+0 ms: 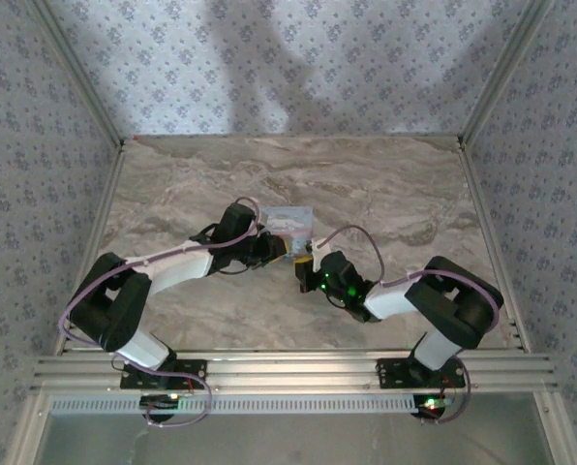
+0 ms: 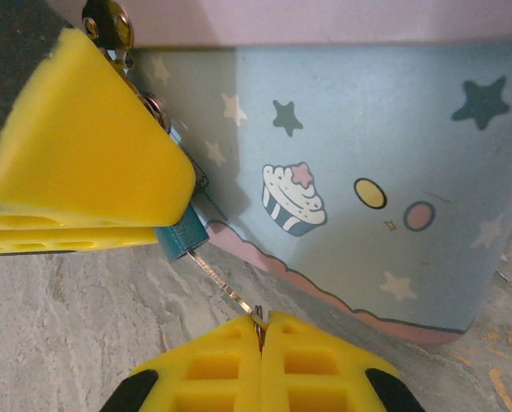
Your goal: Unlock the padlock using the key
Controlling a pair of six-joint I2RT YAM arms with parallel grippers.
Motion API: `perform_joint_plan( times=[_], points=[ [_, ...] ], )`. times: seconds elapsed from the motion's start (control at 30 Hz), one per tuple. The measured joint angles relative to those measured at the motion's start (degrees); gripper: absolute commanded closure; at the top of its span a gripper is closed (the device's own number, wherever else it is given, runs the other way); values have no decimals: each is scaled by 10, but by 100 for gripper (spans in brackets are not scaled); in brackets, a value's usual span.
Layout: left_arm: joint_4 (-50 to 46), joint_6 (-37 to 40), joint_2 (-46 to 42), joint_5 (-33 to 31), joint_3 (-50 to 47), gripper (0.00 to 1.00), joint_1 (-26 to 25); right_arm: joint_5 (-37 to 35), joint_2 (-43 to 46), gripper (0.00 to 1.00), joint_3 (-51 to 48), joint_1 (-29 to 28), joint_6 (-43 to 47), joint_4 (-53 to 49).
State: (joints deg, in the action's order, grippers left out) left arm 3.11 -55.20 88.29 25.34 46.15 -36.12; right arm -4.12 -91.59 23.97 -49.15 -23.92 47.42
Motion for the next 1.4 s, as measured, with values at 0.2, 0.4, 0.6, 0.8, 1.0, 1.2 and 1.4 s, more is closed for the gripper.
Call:
perform_joint_plan(
  times=[0.2,0.4,0.6,0.8,1.0,1.2,1.4],
  points=[
    [0,0,0,0,0,87,0,-3,0,100,6,0,4,-9],
    [0,0,0,0,0,87,0,-6,-1,100,7,0,9,-10],
    [0,0,0,-1,0,87,1,-7,-6,100,14,0,15,-14],
    [0,0,0,-3,0,87,1,-8,-10,100,19,0,24,-18],
    [0,-2,0,-3,0,87,1,-18,-19,100,26,0,41,-17],
    [0,-4,0,-3,0,87,1,-39,-22,100,28,-8,59,-16],
    [0,-5,0,-3,0,87,1,-57,-22,100,28,-16,74,-15]
  ],
)
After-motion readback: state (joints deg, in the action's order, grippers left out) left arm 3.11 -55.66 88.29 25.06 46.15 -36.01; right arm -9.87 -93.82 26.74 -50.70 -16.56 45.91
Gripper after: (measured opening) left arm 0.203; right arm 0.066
